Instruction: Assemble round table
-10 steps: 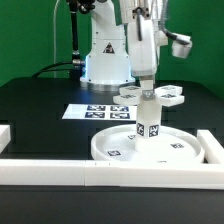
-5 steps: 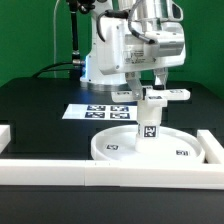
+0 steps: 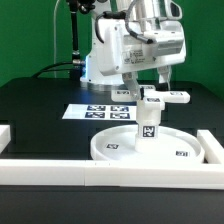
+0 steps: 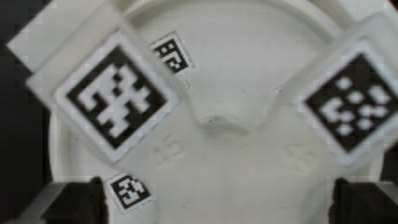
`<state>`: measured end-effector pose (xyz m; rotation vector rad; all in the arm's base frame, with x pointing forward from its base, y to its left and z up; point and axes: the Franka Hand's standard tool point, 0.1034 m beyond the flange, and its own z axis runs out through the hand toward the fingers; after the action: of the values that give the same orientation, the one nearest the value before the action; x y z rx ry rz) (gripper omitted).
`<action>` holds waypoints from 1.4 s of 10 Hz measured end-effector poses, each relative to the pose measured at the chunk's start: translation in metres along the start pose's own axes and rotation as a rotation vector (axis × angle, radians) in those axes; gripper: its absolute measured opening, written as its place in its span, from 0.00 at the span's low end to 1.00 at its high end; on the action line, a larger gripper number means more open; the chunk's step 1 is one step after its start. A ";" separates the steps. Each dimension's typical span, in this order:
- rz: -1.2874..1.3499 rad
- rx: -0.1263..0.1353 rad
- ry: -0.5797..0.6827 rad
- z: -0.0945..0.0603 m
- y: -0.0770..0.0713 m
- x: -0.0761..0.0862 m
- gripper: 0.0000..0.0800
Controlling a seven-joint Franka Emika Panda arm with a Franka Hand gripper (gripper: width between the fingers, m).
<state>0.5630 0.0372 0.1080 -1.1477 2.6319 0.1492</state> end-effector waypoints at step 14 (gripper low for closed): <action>-1.051 -0.045 -0.005 -0.009 -0.001 -0.017 0.81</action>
Offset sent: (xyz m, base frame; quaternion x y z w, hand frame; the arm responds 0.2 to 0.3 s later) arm 0.0000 0.0000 0.0000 0.0000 0.0000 0.0000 1.0000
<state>0.5735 0.0467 0.1216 -2.3184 1.6953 -0.0042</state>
